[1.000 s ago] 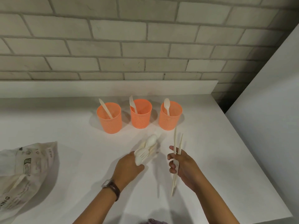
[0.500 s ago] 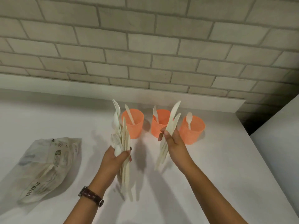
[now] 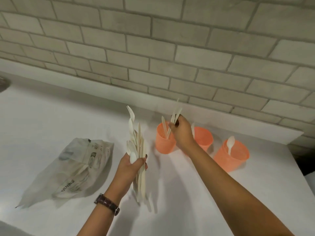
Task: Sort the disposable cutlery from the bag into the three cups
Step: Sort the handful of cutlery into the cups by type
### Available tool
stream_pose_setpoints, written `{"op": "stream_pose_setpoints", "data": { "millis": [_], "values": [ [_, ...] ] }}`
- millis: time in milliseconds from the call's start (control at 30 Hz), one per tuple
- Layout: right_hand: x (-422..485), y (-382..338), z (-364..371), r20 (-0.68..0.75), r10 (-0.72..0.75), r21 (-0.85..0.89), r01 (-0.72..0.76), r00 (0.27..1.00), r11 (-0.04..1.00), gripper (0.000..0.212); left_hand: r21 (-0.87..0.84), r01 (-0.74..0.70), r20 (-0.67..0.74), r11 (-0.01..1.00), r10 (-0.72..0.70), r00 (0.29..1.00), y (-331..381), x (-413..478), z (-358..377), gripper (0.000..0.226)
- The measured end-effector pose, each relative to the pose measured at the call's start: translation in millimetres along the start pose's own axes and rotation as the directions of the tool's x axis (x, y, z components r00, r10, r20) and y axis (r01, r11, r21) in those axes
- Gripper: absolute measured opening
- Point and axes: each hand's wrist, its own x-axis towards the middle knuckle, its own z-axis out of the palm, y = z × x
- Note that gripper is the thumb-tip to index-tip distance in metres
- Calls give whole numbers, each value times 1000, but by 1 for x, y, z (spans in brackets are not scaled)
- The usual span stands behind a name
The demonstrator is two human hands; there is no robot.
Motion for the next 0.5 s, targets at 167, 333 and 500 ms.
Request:
{"op": "stream_pose_setpoints", "data": {
  "millis": [167,333,500],
  "values": [
    [-27,-4,-21,-91,-48,-88,40,995,995,39,10,33,75,999,-33,997,6,-1,10,5],
    [-88,-17,-59,-49,-2,160,9,999,987,7,-34,67,235,997,-57,970,13,-4,39,6],
    [-130,-17,-79,46,163,312,-170,985,935,14,-57,111,368,992,-82,926,13,-6,67,21]
  ]
}}
